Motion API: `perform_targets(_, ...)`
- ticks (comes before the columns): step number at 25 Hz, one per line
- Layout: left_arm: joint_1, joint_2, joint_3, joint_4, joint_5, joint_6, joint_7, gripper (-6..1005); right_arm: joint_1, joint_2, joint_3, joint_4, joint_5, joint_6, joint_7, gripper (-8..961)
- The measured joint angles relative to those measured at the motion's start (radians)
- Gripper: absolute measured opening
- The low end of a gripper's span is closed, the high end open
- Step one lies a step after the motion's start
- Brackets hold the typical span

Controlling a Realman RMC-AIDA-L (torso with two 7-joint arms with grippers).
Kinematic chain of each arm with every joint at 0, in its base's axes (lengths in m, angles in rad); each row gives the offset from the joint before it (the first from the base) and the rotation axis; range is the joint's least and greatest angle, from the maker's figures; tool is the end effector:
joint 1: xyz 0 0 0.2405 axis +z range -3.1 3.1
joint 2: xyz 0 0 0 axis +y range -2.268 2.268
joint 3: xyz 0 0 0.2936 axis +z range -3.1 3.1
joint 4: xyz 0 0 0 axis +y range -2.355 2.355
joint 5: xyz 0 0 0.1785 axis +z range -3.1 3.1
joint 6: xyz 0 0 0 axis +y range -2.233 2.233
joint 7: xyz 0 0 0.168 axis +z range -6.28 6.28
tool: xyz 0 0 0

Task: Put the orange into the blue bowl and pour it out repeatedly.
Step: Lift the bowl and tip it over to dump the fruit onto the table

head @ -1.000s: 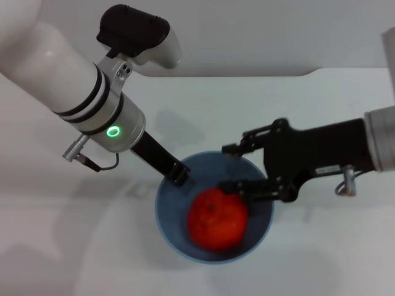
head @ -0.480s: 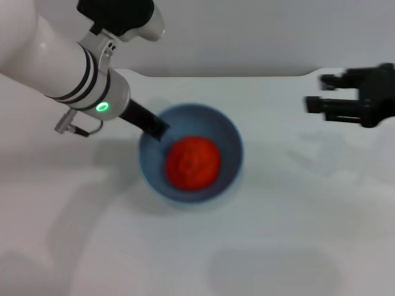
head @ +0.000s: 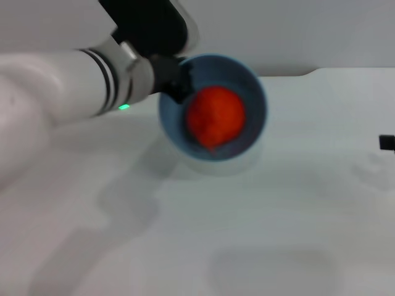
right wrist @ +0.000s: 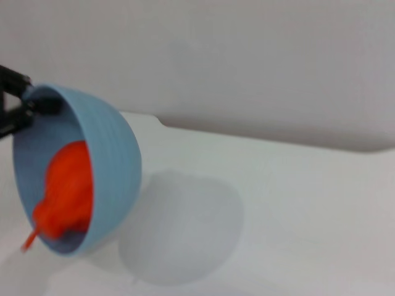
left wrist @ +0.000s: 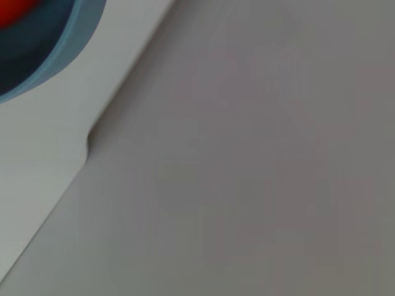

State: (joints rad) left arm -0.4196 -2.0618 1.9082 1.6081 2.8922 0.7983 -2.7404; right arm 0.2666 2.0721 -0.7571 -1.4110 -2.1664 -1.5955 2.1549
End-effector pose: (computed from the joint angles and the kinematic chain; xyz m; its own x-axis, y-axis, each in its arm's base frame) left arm -0.1553 0.3684 -0.0599 0.9912 0.1312 -0.0171 0.0758 -0.6689 -0.7395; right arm 0.3042 0.2997 0.0578 0.6387 -0.6515 -0.4094 -0.7691 -0.5229 -0.3675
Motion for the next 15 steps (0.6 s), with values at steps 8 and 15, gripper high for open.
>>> perform_targets(8, 0.142, -0.006, 0.225, -0.037, 0.001, -0.442, 0.258, 0, -0.012, 0.0, 0.027, 0.025, -0.017, -0.012, 0.003, 540)
perform_targets(15, 0.221, -0.014, 0.436, -0.296, -0.005, -1.013, 0.663, -1, -0.017, 0.002, 0.038, 0.025, -0.016, -0.023, 0.004, 539)
